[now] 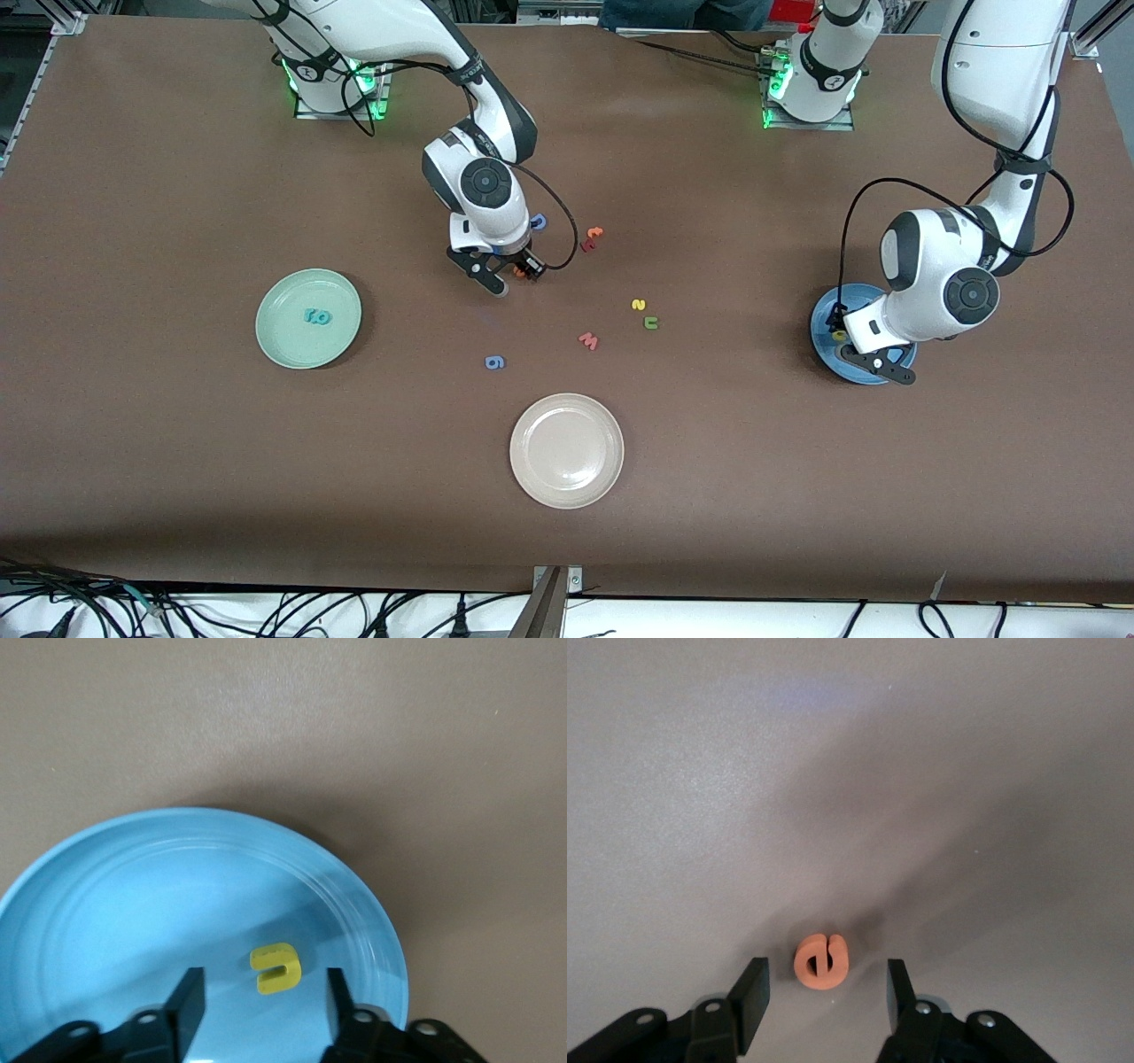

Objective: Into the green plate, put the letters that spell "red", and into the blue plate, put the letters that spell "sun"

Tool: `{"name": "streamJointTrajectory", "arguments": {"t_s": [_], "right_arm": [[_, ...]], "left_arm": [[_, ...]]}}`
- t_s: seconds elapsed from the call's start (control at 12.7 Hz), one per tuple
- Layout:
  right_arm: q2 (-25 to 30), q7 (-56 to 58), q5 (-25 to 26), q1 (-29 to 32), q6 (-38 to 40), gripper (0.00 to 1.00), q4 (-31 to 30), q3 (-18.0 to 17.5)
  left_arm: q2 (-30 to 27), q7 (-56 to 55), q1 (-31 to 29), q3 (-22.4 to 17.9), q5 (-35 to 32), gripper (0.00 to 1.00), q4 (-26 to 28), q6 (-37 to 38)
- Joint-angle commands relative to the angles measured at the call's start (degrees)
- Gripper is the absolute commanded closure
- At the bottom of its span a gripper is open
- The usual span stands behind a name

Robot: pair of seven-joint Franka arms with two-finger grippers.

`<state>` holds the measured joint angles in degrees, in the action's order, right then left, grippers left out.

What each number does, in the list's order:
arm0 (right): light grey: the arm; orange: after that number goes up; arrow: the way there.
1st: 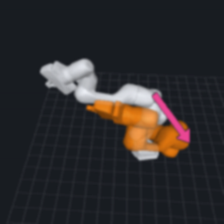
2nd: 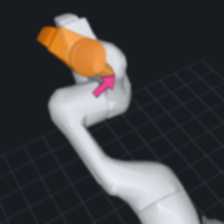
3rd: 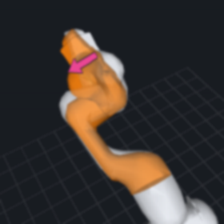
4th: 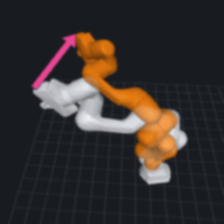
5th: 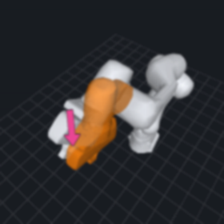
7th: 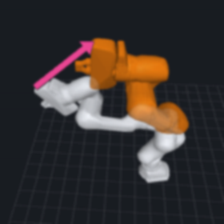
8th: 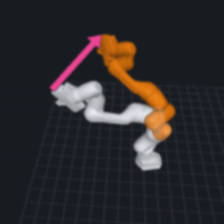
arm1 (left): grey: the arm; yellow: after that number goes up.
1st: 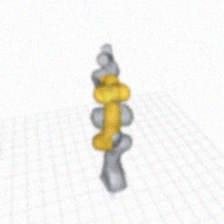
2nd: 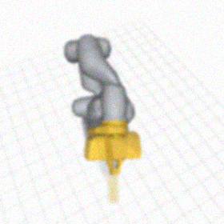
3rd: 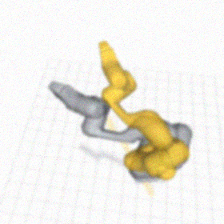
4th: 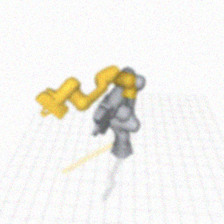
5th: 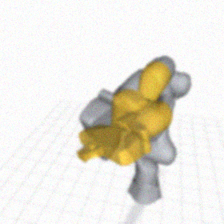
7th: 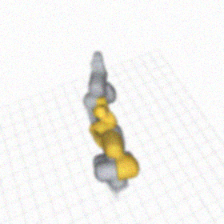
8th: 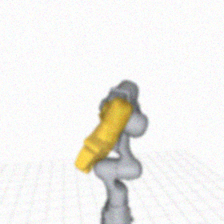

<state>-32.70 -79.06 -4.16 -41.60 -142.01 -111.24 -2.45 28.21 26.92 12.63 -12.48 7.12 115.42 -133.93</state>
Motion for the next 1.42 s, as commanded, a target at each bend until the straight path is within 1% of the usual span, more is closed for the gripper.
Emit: {"name": "streamJointTrajectory", "arguments": {"t_s": [0.0,0.08,0.16,0.24,0.32,0.47,0.55,0.71,0.87,1.02,1.1,1.18,1.34], "right_arm": [[-1.57,-0.22,0.46,-1.02,-0.64,0.43,1.37,0.25],[-1.84,-0.22,0.55,-1.03,-0.64,0.44,1.37,0.34],[-1.93,-0.22,1.07,-1.03,-0.64,0.46,1.37,0.34],[-2.01,-0.22,1.51,-1.03,-0.64,0.47,1.37,0.34],[-2.1,-0.22,1.52,-1.03,-0.55,0.54,1.37,0.34],[-2.1,-0.22,1.52,-0.94,-0.55,0.72,1.37,0.52],[-2.1,-0.13,1.52,-0.94,-0.46,0.81,1.37,0.52],[-1.84,0.13,1.52,-0.67,-0.11,0.89,1.37,0.69],[-0.36,0.75,1.61,-0.59,1.28,0.89,1.37,2.09],[2.19,5.55,3.53,-0.59,8.81,0.89,1.98,4.72],[3.68,8.98,3.8,-0.59,12.16,0.89,2.07,6.21],[4.83,12.49,3.8,-0.59,15.24,0.89,1.99,8.06],[7.2,21.36,3.89,-0.59,20.52,0.89,1.9,12.97]], "left_arm": [[-1.48,0.41,1.25,0.34,1.23,0.0,-1.68,0.25],[-1.92,-1.68,3.09,0.61,1.58,0.0,-2.3,0.42],[-2.36,-7.01,4.67,1.74,1.58,0.05,-2.57,0.34],[-2.45,-13.5,6.17,3.41,1.49,0.07,-3.53,0.42],[-2.89,-18.26,7.57,4.29,1.32,0.08,-3.71,0.34],[-2.46,-25.74,11.09,5.09,1.58,0.08,-4.67,0.33],[-2.11,-31.96,13.19,5.18,1.49,0.1,-5.64,0.33],[-0.53,-42.78,17.32,5.09,1.49,0.1,-7.92,0.25],[1.58,-54.03,20.06,5.09,1.58,0.1,-10.03,-0.19],[3.69,-63.88,21.38,5.09,1.67,0.13,-12.14,-0.28],[4.4,-68.01,22.08,5.09,1.67,0.13,-12.76,-0.63],[4.66,-70.49,22.44,5.09,1.23,0.13,-13.03,-0.98],[5.28,-68.16,23.05,5.09,0.79,0.13,-13.12,-1.07]]}}
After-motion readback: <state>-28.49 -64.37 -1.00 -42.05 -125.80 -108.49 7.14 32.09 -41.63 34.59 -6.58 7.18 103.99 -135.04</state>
